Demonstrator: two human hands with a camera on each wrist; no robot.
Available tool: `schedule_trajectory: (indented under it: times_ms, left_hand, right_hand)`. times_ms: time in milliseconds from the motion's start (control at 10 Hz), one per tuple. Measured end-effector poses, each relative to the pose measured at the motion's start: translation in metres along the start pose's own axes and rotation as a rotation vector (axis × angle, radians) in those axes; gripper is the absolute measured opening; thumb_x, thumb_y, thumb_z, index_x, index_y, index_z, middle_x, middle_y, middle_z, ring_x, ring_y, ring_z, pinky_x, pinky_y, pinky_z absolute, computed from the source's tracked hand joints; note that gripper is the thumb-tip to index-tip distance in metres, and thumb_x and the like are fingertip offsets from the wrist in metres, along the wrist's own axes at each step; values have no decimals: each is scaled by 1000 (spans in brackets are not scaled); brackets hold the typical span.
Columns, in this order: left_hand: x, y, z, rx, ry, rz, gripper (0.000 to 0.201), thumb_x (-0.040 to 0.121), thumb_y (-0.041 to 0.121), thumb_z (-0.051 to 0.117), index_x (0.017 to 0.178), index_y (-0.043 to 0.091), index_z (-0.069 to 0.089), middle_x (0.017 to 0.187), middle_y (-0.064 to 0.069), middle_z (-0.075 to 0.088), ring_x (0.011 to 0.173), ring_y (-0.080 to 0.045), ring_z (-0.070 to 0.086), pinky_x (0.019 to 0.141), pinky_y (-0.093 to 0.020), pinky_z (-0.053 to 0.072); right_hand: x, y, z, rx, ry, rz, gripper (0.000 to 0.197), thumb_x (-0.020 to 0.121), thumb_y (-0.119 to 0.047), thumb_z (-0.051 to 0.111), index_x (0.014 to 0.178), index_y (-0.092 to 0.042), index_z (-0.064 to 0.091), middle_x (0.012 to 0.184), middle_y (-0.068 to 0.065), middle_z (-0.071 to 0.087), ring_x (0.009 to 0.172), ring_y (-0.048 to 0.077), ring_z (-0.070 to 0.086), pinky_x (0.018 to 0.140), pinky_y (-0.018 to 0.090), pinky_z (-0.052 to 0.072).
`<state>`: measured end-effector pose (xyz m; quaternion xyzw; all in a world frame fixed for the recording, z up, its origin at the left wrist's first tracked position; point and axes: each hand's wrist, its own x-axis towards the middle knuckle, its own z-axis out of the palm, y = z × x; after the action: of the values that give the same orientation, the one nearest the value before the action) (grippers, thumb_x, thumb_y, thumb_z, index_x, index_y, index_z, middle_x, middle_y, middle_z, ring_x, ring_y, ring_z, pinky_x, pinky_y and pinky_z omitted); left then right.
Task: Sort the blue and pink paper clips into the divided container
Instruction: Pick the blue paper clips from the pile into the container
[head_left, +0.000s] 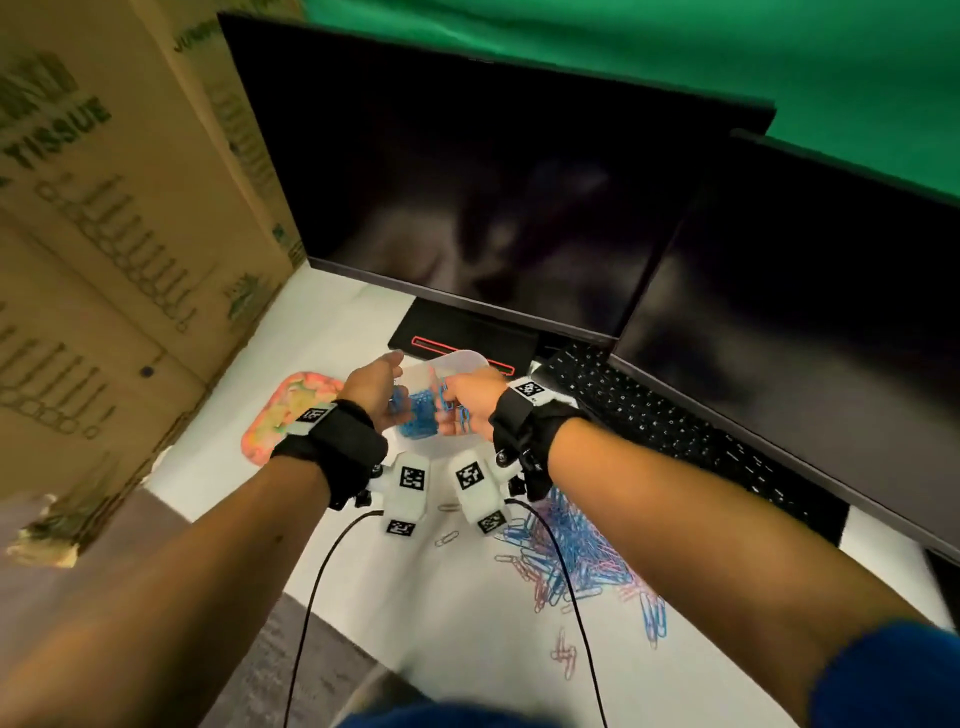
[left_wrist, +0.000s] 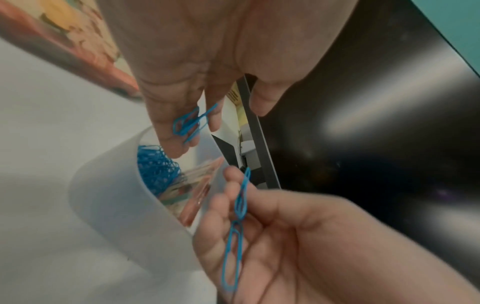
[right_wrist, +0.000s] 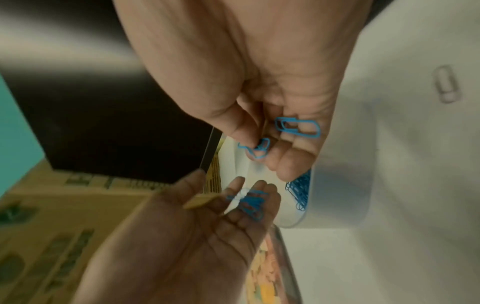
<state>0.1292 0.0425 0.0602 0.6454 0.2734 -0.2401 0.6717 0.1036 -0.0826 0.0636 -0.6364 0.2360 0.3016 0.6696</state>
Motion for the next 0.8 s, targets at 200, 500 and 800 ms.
schedule_trajectory:
  times_ms: [200, 500, 800]
  left_hand:
    - [1, 6, -3, 155, 3, 119, 41, 95, 35, 50, 126, 8, 54, 99, -8, 52, 88, -23, 51, 83, -38, 46]
    - [-27, -26, 15, 529, -174, 511, 13, 88, 5, 56, 82, 14, 66, 77, -1, 65, 65, -13, 58, 53, -12, 43]
    - [-27, -112, 49, 1483, -549, 714, 23, 83, 21, 58, 104, 27, 66, 100, 2, 61, 92, -18, 59, 82, -28, 49]
  right_hand:
    - [26, -16, 1, -205, 155, -133, 21, 91, -17, 52, 110, -16, 61, 104, 10, 62, 88, 26, 63, 76, 35, 57]
    - [-26, 17, -62, 31, 91, -109, 19, 93, 1, 46, 86, -10, 60, 67, 2, 61, 57, 12, 56, 57, 19, 45]
    - [-86, 145, -124, -714, 448, -178, 24, 88, -9, 53, 94, -21, 73, 87, -4, 72, 79, 13, 65, 59, 4, 41]
